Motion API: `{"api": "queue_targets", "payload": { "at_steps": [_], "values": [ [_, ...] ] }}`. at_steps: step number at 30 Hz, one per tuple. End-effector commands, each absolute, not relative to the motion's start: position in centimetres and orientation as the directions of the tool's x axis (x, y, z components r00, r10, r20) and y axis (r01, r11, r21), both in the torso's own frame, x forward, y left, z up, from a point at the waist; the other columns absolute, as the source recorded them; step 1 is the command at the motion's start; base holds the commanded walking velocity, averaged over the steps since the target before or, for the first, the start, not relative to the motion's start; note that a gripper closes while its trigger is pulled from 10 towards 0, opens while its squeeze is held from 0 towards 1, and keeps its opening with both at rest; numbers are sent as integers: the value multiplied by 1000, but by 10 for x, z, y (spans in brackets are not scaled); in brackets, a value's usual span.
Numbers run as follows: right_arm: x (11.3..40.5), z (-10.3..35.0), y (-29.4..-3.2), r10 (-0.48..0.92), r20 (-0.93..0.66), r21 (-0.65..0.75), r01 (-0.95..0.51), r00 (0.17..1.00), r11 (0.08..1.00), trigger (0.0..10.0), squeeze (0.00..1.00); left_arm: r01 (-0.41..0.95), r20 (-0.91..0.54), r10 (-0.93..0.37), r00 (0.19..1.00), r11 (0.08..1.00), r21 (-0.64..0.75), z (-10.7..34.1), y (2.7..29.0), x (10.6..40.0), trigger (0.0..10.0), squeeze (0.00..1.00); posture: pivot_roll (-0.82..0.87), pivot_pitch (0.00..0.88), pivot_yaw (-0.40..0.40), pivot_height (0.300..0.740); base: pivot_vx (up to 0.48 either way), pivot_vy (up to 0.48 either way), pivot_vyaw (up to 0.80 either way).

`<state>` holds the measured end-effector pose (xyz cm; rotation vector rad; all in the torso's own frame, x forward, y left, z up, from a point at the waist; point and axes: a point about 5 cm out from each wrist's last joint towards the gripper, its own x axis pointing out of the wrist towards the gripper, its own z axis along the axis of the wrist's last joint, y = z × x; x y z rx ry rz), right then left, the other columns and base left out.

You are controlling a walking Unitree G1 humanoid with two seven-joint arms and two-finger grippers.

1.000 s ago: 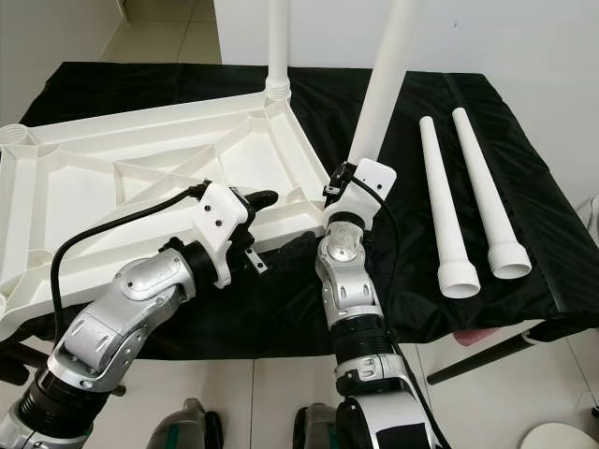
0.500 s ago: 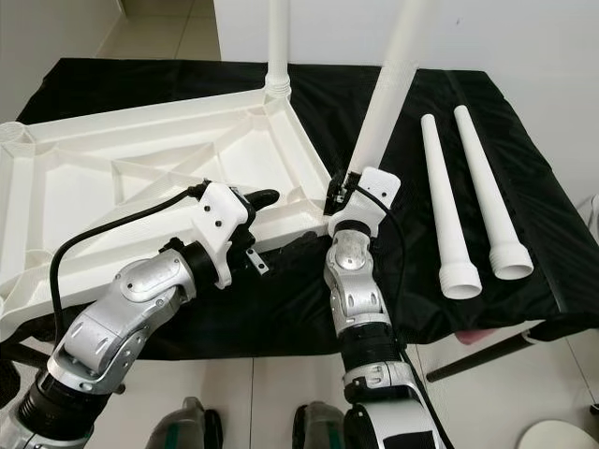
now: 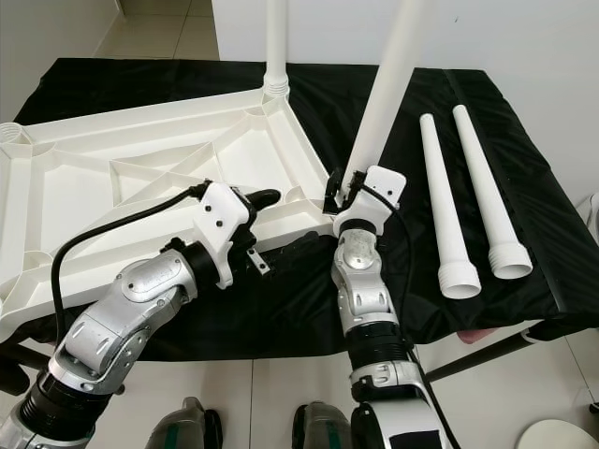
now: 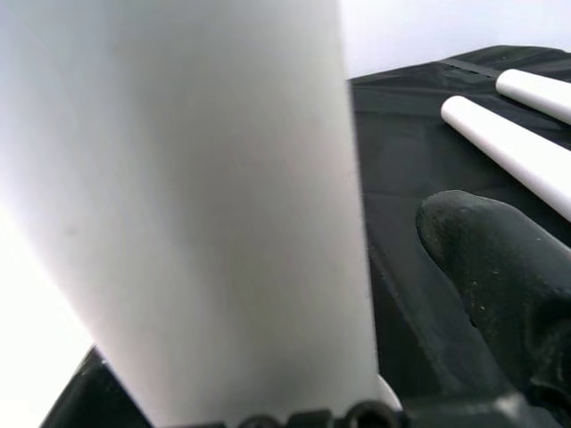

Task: Building children table

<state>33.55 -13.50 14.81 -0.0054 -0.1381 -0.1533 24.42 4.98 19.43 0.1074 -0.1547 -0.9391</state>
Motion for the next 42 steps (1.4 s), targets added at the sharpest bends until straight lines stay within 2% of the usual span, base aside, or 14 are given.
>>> {"api": "queue_targets", "payload": {
  "at_steps": [1,6,12,13,17,20,23,26,27,28,29,34,42],
  "values": [
    [334,144,-138,-141,128,18,140,982,990,10000,0,823,66,-837,543,546,158,192,47,241,10000,0,-93,51,-26,740,0,0,0],
    [333,144,-152,10,134,-20,-7,991,1000,10000,0,825,68,-840,539,542,159,192,46,240,10000,0,-99,48,-24,740,0,0,0],
    [332,144,-156,68,135,-37,-64,988,997,10000,0,827,68,-841,536,540,158,192,46,240,10000,0,-102,46,-22,740,0,0,0],
    [330,146,-160,140,143,-60,-133,980,989,10000,0,829,69,-843,533,537,158,192,45,240,10000,0,-103,43,-21,740,0,0,0],
    [328,148,-164,237,146,-100,-224,960,969,10000,0,830,69,-844,532,535,159,192,45,240,10000,0,-103,43,-20,740,0,0,0],
    [326,148,-165,274,145,-116,-259,951,959,10000,0,830,68,-844,532,535,159,192,45,240,10000,0,-104,41,-20,740,0,0,0],
    [324,153,-176,378,141,-182,-351,915,918,10000,0,830,69,-845,531,534,159,192,44,240,10000,0,-104,41,-20,740,0,0,0],
    [324,156,-180,404,141,-191,-375,904,907,10000,0,831,69,-845,530,534,159,192,44,240,10000,0,-106,37,-18,740,0,0,0],
    [324,157,-182,422,136,-198,-393,896,898,5529,0,831,69,-846,529,533,159,192,44,240,10000,0,-108,34,-17,740,0,0,0],
    [324,157,-182,422,136,-198,-393,896,898,5529,0,831,69,-846,529,533,159,192,44,240,10000,0,-108,34,-17,740,0,0,0],
    [324,158,-184,444,129,-213,-412,887,886,0,0,832,69,-846,528,532,159,192,44,240,10000,0,-108,34,-16,740,0,0,0],
    [325,157,-191,491,95,-249,-457,866,854,0,0,833,69,-847,527,530,159,192,44,240,10000,0,-110,34,-11,740,0,0,0],
    [325,157,-191,491,95,-249,-457,866,854,0,0,833,69,-847,527,530,159,192,44,240,10000,0,-110,34,-11,740,0,0,0]
  ]
}}
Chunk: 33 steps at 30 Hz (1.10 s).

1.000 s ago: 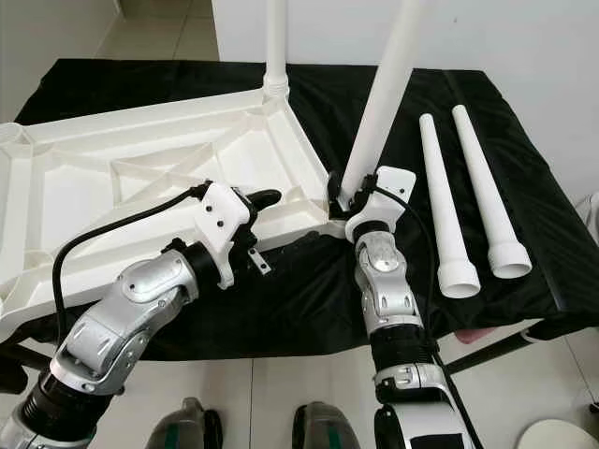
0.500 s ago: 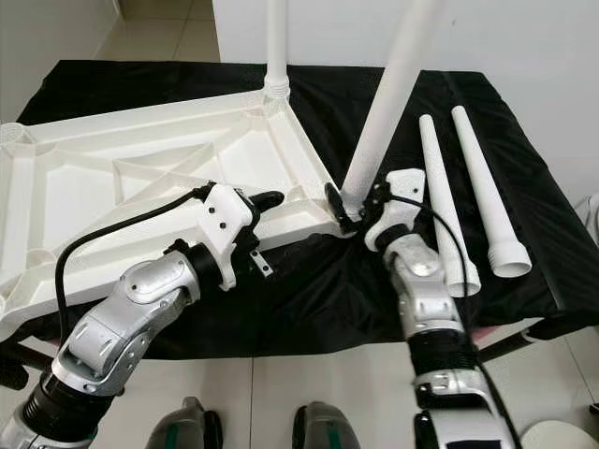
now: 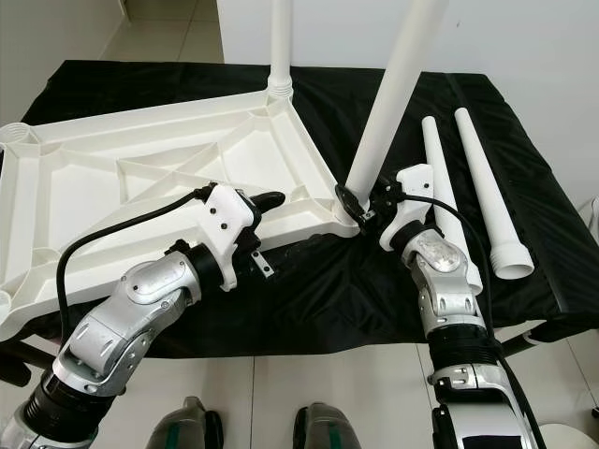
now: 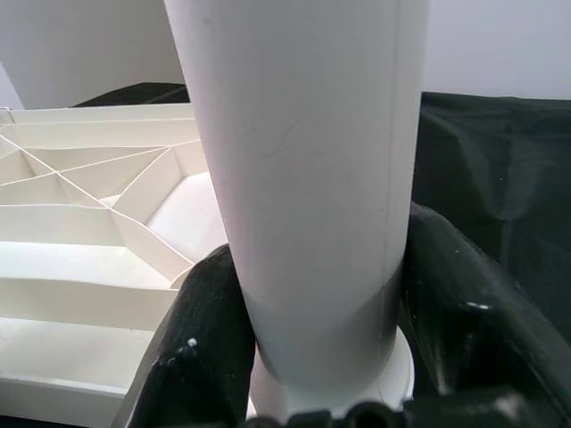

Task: Building children table

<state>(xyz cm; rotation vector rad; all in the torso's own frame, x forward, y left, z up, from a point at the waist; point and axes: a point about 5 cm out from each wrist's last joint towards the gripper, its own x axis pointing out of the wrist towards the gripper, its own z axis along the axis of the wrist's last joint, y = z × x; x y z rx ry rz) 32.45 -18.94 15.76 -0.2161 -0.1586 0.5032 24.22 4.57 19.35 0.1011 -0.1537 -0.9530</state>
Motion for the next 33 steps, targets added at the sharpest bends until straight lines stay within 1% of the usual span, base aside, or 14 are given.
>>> {"api": "queue_targets", "payload": {
  "at_steps": [1,6,7,8,12,16,24,27,28,33],
  "values": [
    [325,156,-194,510,76,-262,-476,857,839,0,0,833,70,-848,526,530,160,192,43,240,10000,0,-108,34,-11,740,0,0,0],
    [327,154,-201,517,35,-262,-491,855,831,0,0,832,71,-847,527,532,160,193,44,241,10000,0,-111,42,-9,740,0,0,0],
    [328,154,-202,509,28,-255,-486,860,836,1333,0,831,72,-846,528,532,160,194,44,241,10000,0,-113,45,-9,740,0,0,0],
    [331,154,-203,483,27,-224,-465,875,856,10000,0,831,72,-846,529,533,161,194,44,241,10000,0,-112,48,-10,740,0,0,0],
    [339,152,-203,401,6,-136,-396,916,908,10000,0,828,75,-844,532,536,161,195,45,242,10000,0,-112,52,-10,740,0,0,0],
    [340,149,-200,394,2,-82,-393,919,916,10000,0,828,76,-843,532,537,161,195,45,242,10000,0,-109,56,-12,740,0,0,0],
    [340,143,-198,385,-8,-41,-385,923,922,10000,0,825,76,-840,537,542,161,195,46,242,10000,0,-105,56,-13,740,0,0,0],
    [342,141,-199,361,-29,-25,-362,932,932,10000,0,824,78,-839,538,543,161,196,46,243,10000,0,-107,55,-12,740,0,0,0],
    [342,141,-197,370,-39,-44,-371,928,927,10000,0,824,78,-839,538,543,162,196,46,243,10000,0,-107,55,-12,740,0,0,0],
    [341,137,-195,404,-84,-36,-408,911,912,10000,0,824,78,-840,537,542,163,196,46,243,10000,0,-109,55,-10,740,0,0,0]
  ]
}}
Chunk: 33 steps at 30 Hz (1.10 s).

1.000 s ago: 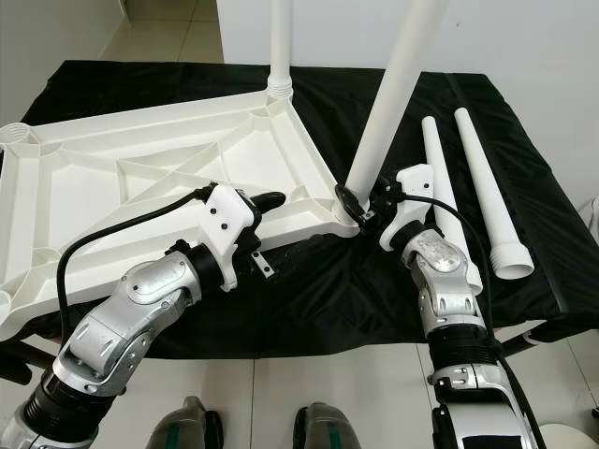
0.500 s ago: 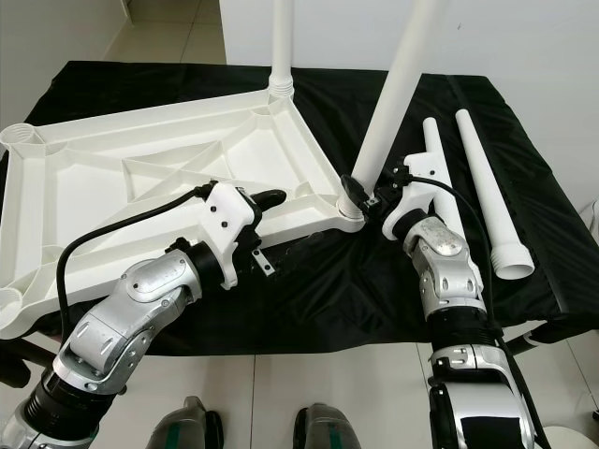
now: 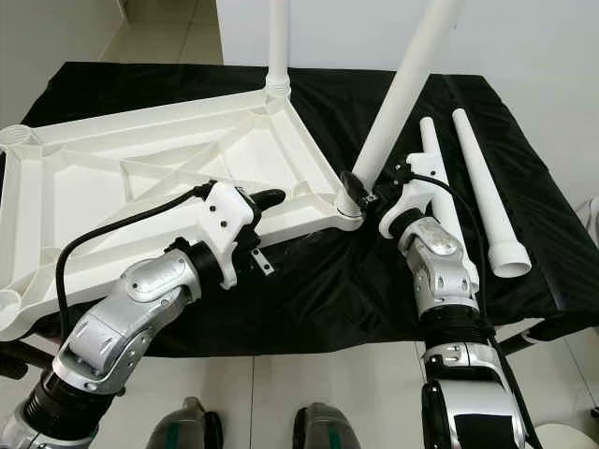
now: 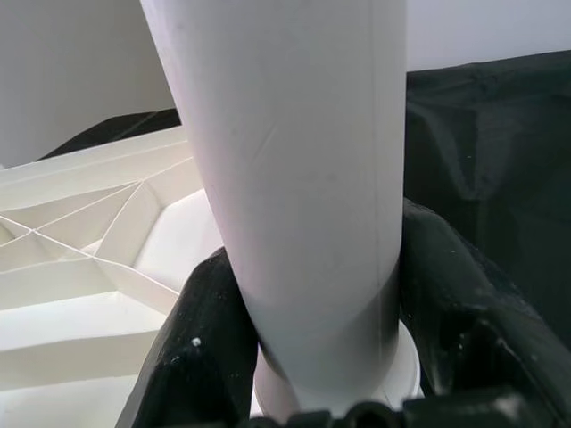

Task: Building children table

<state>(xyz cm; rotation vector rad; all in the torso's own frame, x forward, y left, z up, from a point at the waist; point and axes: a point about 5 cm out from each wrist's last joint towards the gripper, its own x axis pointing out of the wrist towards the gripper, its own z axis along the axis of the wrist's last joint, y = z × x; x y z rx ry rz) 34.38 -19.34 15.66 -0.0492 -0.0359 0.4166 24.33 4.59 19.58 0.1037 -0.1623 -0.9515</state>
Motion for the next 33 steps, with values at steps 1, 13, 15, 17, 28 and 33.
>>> {"api": "queue_targets", "payload": {
  "at_steps": [1,13,15,17,28,33],
  "values": [
    [342,135,-195,402,-108,-12,-406,909,914,10000,0,825,78,-840,536,541,164,196,45,243,10000,0,-109,56,-11,740,0,0,0],
    [344,128,-196,374,-164,-40,-385,913,922,10000,0,824,80,-839,538,543,163,196,46,242,10000,0,-105,60,-12,740,0,0,0],
    [343,129,-193,375,-153,-61,-388,914,920,10000,0,823,79,-839,538,544,162,196,46,242,10000,0,-104,61,-11,740,0,0,0],
    [342,129,-190,372,-144,-80,-385,917,919,10000,0,823,77,-838,540,545,163,196,46,242,10000,0,-103,61,-10,740,0,0,0],
    [332,126,-165,362,-90,-48,-367,928,929,10000,0,824,75,-839,539,543,159,196,46,240,10000,0,-102,63,-9,740,0,0,0],
    [331,124,-164,357,-96,-42,-362,929,931,10000,0,827,74,-842,535,539,159,195,46,240,10000,0,-106,61,-5,740,0,0,0]
  ]
}}
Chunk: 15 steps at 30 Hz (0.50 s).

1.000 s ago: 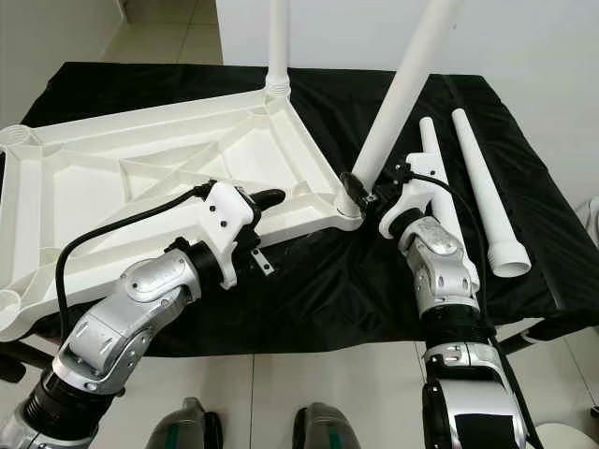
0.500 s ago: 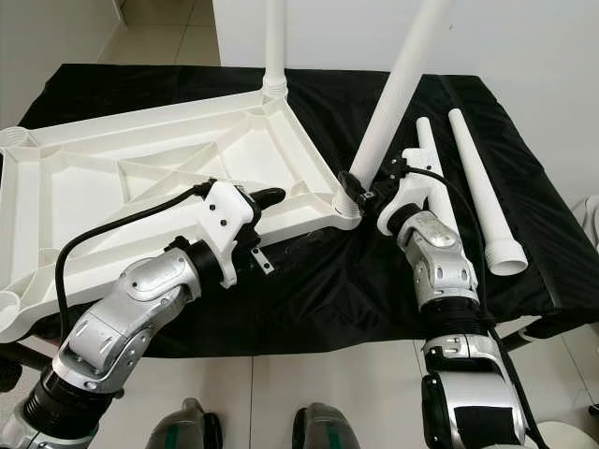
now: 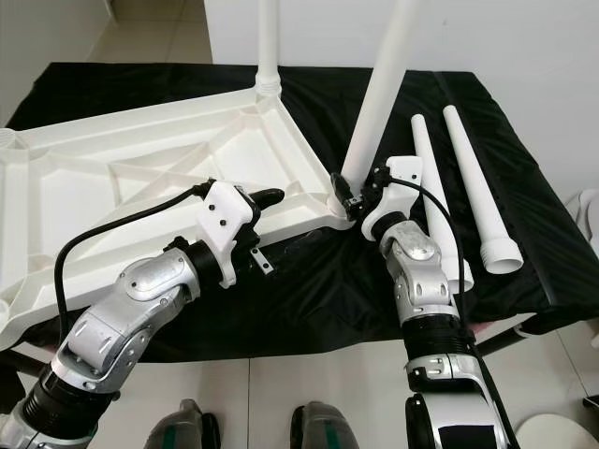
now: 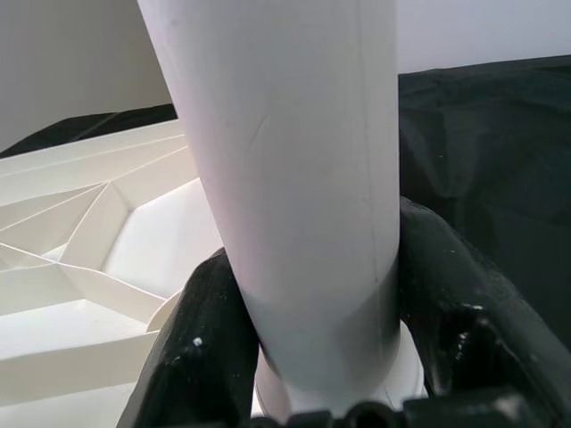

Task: Building children table

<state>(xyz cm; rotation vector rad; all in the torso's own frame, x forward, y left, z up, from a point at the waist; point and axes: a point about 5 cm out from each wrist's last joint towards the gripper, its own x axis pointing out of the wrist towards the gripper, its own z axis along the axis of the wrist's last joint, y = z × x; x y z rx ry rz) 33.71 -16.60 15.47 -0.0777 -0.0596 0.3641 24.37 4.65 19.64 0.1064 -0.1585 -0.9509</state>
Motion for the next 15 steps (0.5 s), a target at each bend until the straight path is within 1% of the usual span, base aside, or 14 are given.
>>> {"api": "queue_targets", "payload": {
  "at_steps": [1,10,12,13,14,15],
  "values": [
    [331,123,-164,352,-96,-41,-357,931,933,10000,0,829,73,-843,532,537,160,195,46,240,10000,0,-107,60,-4,740,0,0,0],
    [333,127,-165,277,-76,-33,-280,958,960,10000,0,832,71,-847,527,531,160,195,45,239,10000,0,-105,59,-7,740,0,0,0],
    [334,129,-159,181,-42,-11,-182,983,983,10000,0,832,71,-847,527,532,158,195,45,238,10000,0,-96,55,-14,740,0,0,0],
    [334,129,-159,181,-42,-11,-182,983,983,10000,0,832,71,-847,527,532,158,195,45,238,10000,0,-96,55,-14,740,0,0,0],
    [333,131,-152,112,-16,-4,-112,994,994,10000,0,831,71,-846,529,533,158,195,45,238,10000,0,-95,53,-15,740,0,0,0],
    [333,133,-149,95,-2,-3,-95,996,995,10000,0,830,71,-845,530,534,158,195,45,238,10000,0,-91,51,-16,740,0,0,0]
  ]
}}
